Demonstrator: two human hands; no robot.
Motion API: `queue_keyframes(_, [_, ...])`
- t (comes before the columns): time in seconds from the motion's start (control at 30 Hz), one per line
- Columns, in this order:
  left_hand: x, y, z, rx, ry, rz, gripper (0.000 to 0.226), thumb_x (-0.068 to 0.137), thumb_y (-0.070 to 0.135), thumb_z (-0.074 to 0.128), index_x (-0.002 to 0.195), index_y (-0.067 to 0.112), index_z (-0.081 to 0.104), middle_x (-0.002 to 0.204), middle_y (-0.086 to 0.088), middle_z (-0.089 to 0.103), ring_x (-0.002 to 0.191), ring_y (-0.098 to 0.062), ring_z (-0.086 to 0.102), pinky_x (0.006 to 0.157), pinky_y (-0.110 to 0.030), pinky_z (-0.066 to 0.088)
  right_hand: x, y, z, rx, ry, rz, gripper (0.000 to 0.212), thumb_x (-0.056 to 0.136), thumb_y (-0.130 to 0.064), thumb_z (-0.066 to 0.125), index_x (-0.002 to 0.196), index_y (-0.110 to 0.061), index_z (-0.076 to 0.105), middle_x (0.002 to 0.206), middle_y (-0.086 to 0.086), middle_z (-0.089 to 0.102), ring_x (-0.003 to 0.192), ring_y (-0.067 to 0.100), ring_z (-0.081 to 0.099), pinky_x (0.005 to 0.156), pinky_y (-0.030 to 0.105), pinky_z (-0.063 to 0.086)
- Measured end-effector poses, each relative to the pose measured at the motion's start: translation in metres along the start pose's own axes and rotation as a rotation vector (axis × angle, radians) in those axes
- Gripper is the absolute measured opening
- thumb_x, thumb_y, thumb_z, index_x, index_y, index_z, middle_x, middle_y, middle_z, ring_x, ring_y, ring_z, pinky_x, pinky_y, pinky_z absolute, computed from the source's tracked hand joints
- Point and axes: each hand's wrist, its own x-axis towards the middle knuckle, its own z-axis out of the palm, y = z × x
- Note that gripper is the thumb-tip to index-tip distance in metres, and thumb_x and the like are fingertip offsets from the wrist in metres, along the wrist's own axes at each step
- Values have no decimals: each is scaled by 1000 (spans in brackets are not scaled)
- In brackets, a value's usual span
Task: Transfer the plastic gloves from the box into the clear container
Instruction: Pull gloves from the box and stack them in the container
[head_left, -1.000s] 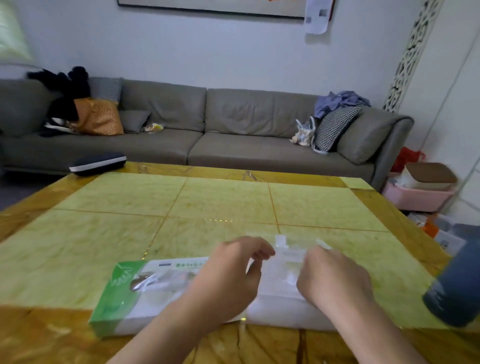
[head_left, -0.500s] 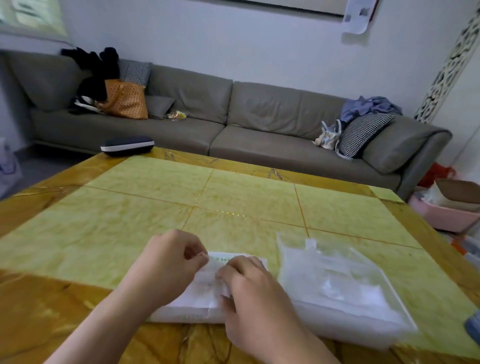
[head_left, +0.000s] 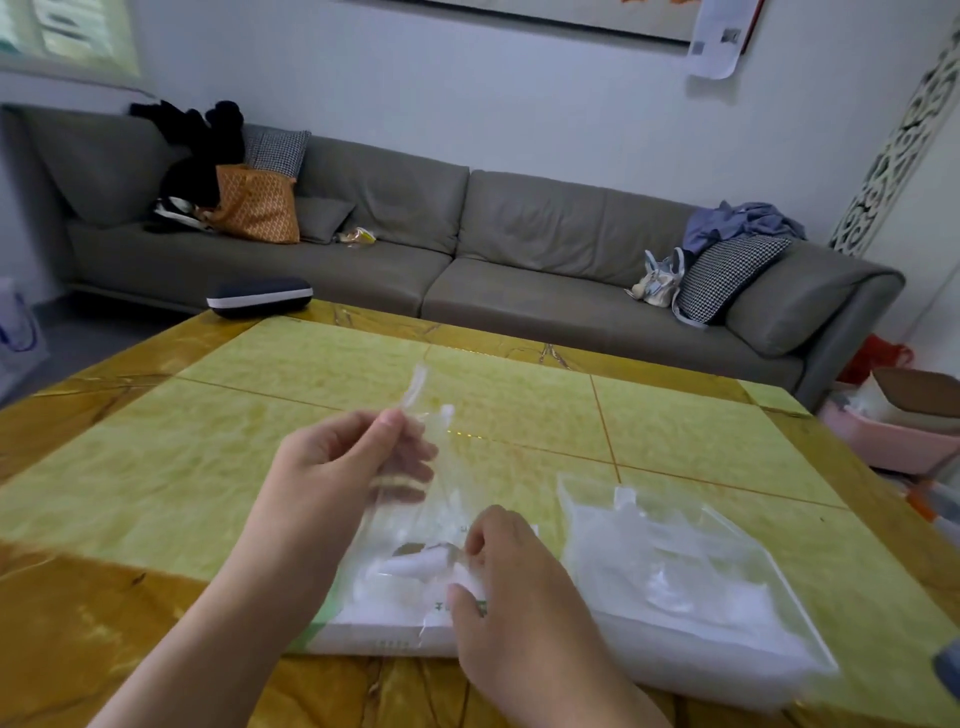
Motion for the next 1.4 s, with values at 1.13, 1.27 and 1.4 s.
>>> queue_keyframes(1.13, [-43,-11,82,-357,-115,-3,35,94,2,56,123,14,71,106,-22,75,97,-40,75,78,-40,63,-21,43,-77,1084,11,218,13,98,-10,72,107,0,71,95,17,78,84,35,78,79,49,65])
queue_keyframes(1.27, [-38,-8,83,-359,-64,-30,28,97,9,53,117,7,72,103,-23,76,89,-38,76,70,-37,65,-21,67,-91,1129,237,314,8,101,0,64,95,6,66,72,17,65,55,27,61,50,31,53])
queue_keyframes(1.4, [-40,-15,88,-244,-161,-48,27,95,6,57,117,9,71,103,-21,77,88,-36,76,64,-34,64,-21,95,-107,1085,388,356,14,100,-7,67,91,2,70,64,7,60,55,17,53,53,27,47])
